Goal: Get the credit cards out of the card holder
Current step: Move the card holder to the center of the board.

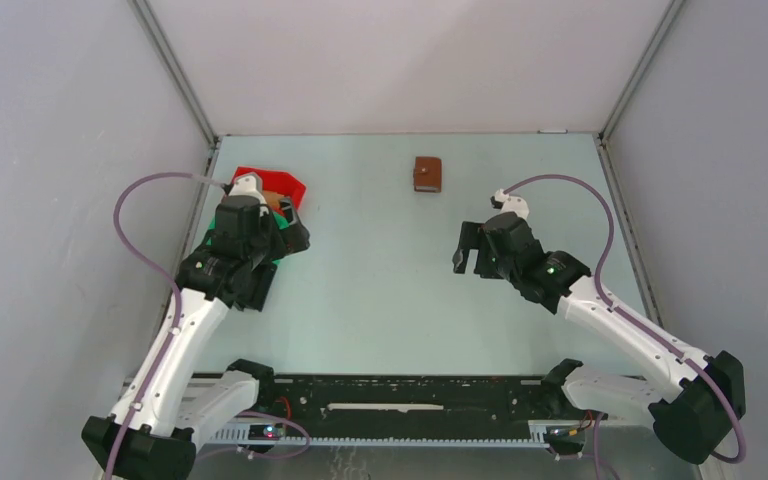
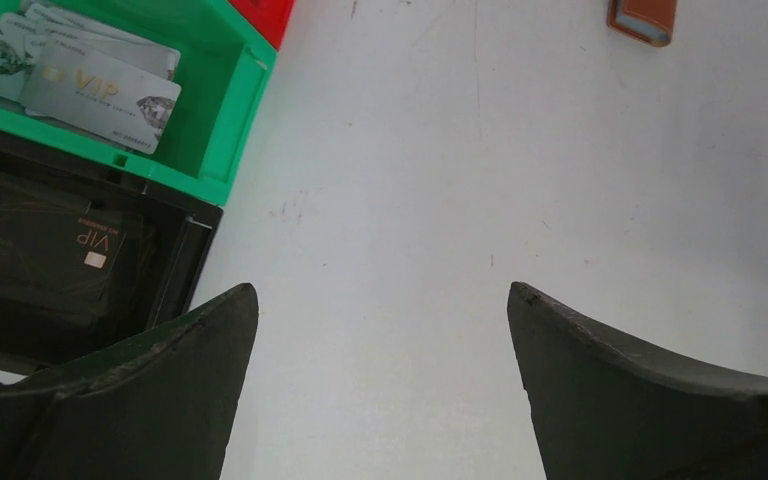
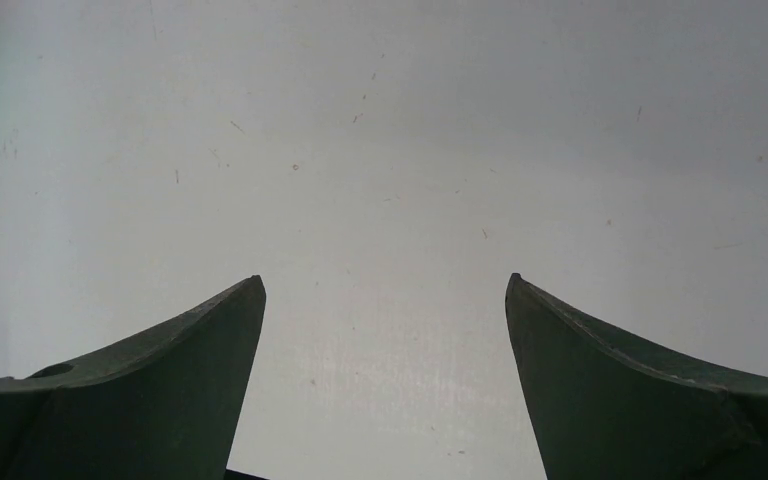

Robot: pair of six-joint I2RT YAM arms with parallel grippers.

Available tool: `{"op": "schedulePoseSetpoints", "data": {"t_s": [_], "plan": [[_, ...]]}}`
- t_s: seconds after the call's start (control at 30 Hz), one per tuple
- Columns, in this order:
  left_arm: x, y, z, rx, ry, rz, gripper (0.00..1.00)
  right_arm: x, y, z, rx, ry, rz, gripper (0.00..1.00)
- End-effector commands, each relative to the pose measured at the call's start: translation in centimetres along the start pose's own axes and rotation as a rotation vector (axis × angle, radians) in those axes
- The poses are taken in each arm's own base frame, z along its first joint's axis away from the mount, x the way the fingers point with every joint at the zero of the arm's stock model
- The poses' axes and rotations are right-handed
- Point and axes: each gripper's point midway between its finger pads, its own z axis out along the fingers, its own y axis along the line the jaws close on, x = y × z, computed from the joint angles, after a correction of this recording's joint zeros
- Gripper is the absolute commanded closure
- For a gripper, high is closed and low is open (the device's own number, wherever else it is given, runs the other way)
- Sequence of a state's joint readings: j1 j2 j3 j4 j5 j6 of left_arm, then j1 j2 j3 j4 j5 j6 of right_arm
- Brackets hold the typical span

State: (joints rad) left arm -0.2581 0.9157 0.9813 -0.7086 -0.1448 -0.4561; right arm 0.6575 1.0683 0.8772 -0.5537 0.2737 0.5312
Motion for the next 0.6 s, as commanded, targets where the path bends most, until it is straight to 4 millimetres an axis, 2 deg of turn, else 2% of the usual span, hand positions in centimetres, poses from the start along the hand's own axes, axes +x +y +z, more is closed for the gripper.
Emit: {"op": "schedulePoseSetpoints", "data": {"t_s": [0.0,0.23,0.3,0.4,0.57], "plan": [[-0.4,-1.2,-0.2,0.072,-0.028,0.023,0.00,-0.9,1.0,-0.2,-0.040,-0.036,-0.006,0.00],[-0.1,-1.6,-0.4,0.106,-0.015,0.038,0.00,-1.2,1.2,0.0,-0.045,-0.036,0.011,0.00],[0.3,-1.9,-0.4,0.124,-0.003,0.038,0.00,-1.8,1.1,0.4,-0.034,-0.038,0.025,0.00],[1.2,-2.8,-0.5,0.174,0.026,0.028,0.00,-4.4,1.3,1.4,-0.008,-0.052,0.047,0.00],[2.7,-3.5,-1.0,0.219,0.073,0.062,0.00,-9.0,0.9,5.1,0.039,-0.017,0.101,0.01]]}}
